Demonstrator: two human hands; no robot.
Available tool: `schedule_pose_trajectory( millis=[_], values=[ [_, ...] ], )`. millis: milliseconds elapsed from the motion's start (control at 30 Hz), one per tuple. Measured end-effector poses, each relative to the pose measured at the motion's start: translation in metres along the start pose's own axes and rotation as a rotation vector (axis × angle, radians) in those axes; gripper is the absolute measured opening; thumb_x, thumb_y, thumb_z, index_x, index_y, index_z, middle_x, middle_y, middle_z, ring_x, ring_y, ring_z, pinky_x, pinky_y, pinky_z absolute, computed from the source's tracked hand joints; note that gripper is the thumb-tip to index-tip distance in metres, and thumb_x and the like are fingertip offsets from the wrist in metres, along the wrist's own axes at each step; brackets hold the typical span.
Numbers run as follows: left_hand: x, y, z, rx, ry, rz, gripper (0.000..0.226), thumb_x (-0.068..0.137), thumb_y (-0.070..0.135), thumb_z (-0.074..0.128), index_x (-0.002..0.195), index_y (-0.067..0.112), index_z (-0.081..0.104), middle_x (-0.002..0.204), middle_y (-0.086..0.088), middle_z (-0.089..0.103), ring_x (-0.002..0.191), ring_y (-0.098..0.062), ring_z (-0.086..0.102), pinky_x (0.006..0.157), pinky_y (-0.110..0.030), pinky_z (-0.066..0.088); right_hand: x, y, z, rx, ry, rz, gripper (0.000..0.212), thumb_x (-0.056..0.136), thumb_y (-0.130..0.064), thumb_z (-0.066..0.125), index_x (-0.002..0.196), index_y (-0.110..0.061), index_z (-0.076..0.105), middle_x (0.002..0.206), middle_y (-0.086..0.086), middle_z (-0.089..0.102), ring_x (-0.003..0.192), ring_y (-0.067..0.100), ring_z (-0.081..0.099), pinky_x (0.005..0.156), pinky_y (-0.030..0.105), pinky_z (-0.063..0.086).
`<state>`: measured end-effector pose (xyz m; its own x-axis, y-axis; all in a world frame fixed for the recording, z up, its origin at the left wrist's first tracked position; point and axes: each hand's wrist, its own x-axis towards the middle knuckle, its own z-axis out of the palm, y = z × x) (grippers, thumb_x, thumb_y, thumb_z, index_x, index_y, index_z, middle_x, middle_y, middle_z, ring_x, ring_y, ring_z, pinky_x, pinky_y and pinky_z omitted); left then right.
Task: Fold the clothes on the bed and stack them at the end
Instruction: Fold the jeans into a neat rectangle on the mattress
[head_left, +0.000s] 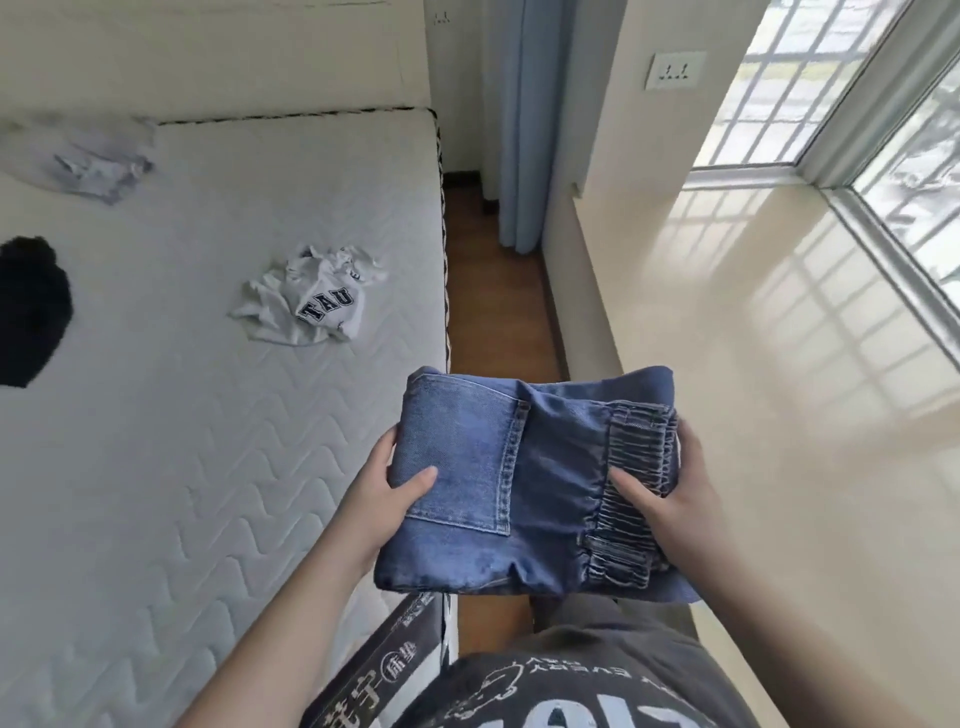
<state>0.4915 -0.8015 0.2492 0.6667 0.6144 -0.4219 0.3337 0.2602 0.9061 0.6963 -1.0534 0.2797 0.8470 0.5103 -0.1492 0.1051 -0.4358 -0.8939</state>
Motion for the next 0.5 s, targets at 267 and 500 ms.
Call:
schedule_pose_trajectory(
  millis=[267, 500],
  values=[
    [0.082, 0.039, -0.014, -0.124, 0.207, -0.074, 0.059, 0.09, 0.001, 0.066, 0.132, 0.04, 0.05, 0.108, 0.001, 0.074, 0.098, -0.021, 0.072, 0.078, -0.032, 0.058, 0.141, -0.023, 0.036, 0.066, -0.22, -0.021, 0.083, 0.08, -0.025, 0.08, 0.144, -0.038, 0.028, 0.129, -0.02, 0.053, 0.107, -0.016, 0.055, 0.093, 0.026, 0.045],
    [0.124, 0.055, -0.055, -0.128, 0.37, -0.1, 0.061, 0.081, 0.013, 0.074, 0.122, 0.053, 0.054, 0.118, 0.006, 0.071, 0.107, -0.021, 0.069, 0.096, -0.045, 0.052, 0.233, -0.047, 0.092, 0.069, -0.452, 0.01, 0.076, 0.082, -0.018, 0.078, 0.139, -0.037, 0.031, 0.121, -0.022, 0.057, 0.101, -0.016, 0.058, 0.081, 0.014, 0.045]
  ],
)
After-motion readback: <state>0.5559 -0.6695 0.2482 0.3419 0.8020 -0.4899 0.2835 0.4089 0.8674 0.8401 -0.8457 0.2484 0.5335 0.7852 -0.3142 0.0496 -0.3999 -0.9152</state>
